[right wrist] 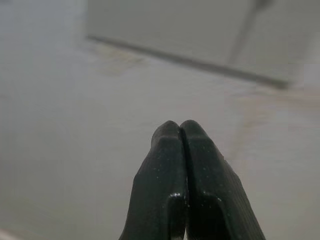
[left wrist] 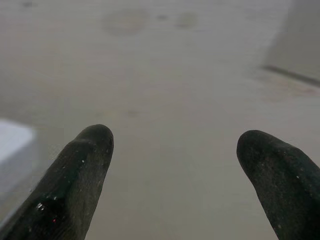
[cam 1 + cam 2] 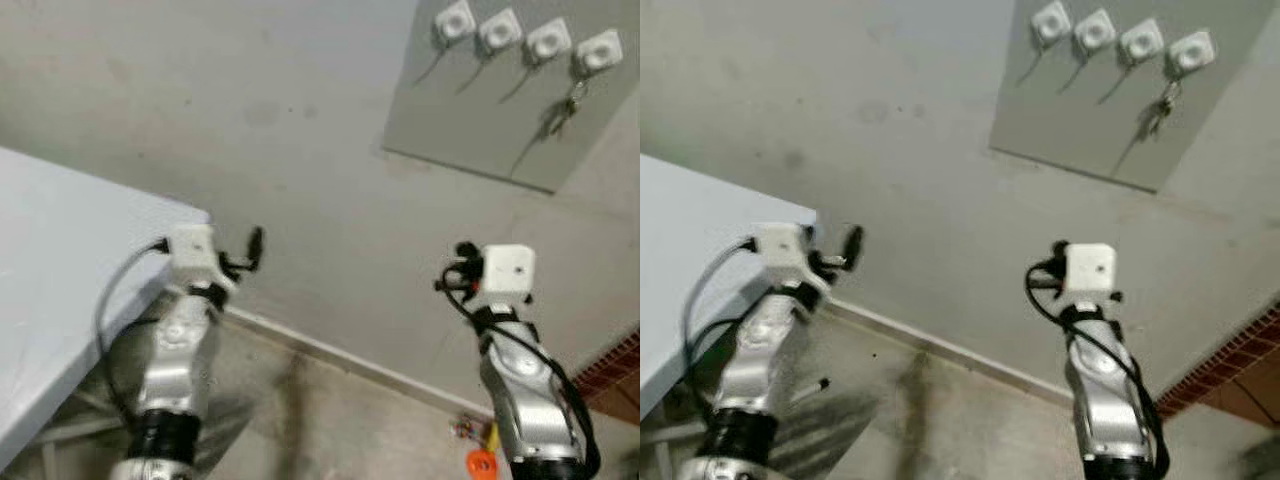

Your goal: Hang keys on a hook

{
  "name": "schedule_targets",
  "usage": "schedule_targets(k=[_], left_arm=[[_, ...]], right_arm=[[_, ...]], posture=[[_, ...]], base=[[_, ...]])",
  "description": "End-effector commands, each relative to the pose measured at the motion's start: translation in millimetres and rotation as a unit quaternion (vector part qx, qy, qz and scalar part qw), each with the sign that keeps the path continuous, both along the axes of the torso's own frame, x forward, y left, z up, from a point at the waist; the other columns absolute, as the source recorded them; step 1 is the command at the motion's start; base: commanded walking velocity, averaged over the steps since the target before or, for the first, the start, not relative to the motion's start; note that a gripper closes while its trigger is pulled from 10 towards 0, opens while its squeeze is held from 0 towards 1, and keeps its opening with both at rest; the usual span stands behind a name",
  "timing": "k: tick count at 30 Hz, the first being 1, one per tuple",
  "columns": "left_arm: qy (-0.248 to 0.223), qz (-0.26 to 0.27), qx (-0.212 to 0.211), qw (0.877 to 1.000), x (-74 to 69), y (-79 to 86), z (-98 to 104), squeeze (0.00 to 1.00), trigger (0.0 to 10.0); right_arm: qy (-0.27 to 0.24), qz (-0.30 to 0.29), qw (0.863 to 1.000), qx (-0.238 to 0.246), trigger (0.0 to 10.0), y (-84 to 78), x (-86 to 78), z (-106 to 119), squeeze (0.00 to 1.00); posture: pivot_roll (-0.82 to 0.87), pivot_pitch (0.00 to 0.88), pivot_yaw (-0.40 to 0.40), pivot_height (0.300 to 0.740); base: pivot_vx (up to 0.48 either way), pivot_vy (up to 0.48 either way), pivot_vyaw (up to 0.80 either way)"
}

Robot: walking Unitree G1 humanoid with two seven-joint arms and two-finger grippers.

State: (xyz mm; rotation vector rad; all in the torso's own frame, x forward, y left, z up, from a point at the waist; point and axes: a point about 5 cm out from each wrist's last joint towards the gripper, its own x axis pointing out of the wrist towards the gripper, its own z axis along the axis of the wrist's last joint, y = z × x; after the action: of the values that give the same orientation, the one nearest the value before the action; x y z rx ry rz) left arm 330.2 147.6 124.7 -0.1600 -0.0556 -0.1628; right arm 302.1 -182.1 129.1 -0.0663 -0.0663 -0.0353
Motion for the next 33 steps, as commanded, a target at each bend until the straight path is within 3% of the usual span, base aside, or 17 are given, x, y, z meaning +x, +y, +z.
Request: schedule_targets(k=[1,12,29,33], left_arm=[[-0.001,0.003,0.005,1.0,0.1,3.3,2,0.0,10.0],[-0.003,-0.002,0.012,1.0,-1.1,0.9,2,0.0,10.0],[0.004,-0.013,0.015,1.0,-3.5,-2.9,0,0.0,10.0],[0.007,-0.018,0.02,1.0,-3.6,-1.9,0,0.0,10.0]], right_arm=[[-0.01,0.003,1.0,0.002,10.0,1.8,0.2,5,0.0],[-0.009,-0.006,1.0,0.02,10.0,-0.3,0.2,4,0.0],[0.028,-0.052,0.998,0.027,10.0,-6.8,-2.3,-6,0.0],[0.025,-0.027,0.999,0.031,10.0,-3.1,-5.5,-6,0.0]], posture=[[0.01,0.057,-0.024,0.74],[0.01,0.056,-0.024,0.74],[0.01,0.056,-0.004,0.74],[0.01,0.064,0.013,0.74]], base=[[0.0,0.0,-0.73],[0.0,0.0,-0.68],[0.0,0.0,0.0],[0.0,0.0,0.0]])
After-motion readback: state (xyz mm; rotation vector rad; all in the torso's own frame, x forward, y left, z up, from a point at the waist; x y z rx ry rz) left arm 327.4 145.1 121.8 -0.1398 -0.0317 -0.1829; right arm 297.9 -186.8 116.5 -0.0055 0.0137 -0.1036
